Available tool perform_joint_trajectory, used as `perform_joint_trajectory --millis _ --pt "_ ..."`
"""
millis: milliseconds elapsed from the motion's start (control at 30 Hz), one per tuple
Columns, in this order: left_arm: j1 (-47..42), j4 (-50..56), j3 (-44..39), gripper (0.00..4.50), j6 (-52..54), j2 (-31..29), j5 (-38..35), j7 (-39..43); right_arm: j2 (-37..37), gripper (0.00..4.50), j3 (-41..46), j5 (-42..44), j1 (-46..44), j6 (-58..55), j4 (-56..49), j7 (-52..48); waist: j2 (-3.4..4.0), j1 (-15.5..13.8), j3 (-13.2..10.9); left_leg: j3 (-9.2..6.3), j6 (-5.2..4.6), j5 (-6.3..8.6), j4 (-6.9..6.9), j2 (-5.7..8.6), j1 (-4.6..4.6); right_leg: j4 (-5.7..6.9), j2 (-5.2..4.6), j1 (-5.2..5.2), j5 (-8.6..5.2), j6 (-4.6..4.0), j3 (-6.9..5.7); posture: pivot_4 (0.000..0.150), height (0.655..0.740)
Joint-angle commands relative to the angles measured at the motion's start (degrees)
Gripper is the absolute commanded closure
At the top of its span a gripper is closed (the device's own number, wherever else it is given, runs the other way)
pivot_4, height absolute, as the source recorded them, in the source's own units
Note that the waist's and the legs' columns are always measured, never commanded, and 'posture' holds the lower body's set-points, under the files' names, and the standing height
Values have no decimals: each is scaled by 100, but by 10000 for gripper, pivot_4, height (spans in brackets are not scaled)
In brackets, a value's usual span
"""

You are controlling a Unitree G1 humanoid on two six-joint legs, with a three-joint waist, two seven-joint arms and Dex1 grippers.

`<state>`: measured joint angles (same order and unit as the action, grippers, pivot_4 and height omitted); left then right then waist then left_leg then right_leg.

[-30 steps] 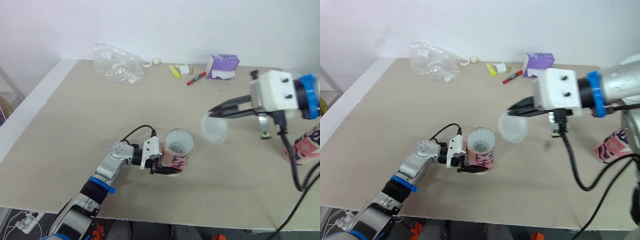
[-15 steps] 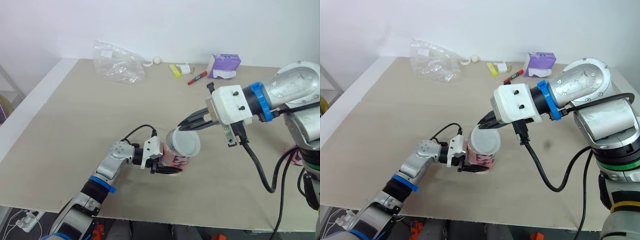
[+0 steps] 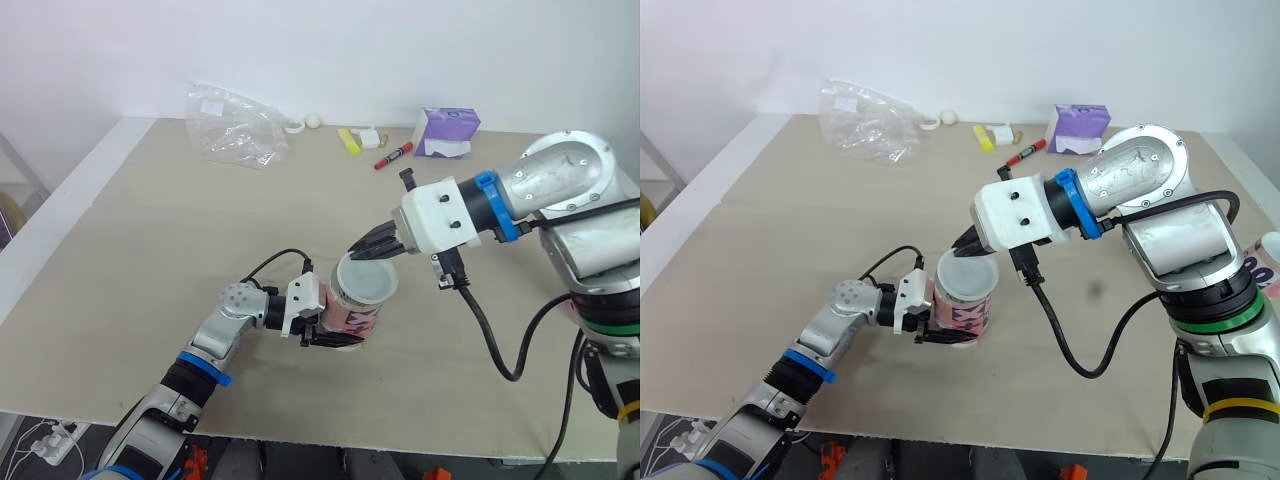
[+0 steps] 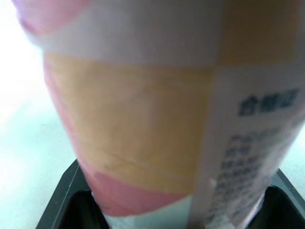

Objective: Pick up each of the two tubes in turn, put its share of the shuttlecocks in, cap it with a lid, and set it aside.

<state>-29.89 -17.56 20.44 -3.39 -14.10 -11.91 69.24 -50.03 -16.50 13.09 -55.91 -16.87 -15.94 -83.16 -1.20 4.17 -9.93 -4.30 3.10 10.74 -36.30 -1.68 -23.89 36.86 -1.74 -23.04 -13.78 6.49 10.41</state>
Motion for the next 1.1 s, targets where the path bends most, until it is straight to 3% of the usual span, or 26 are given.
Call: perform_joint_trajectory --millis 33,1100 --pt "93 -260 46 17703 127 -83 279 -184 -12 44407 34 -74 32 118 -12 -49 0 0 0 0 0 0 0 0 0 0 0 0 0 0 0 1500 7400" --pt "187 -166 54 17703 165 -114 287 -256 185 44407 -21 -342 119 599 217 -97 0 7 0 0 0 0 0 0 0 0 0 -4 0 0 0 1500 7400"
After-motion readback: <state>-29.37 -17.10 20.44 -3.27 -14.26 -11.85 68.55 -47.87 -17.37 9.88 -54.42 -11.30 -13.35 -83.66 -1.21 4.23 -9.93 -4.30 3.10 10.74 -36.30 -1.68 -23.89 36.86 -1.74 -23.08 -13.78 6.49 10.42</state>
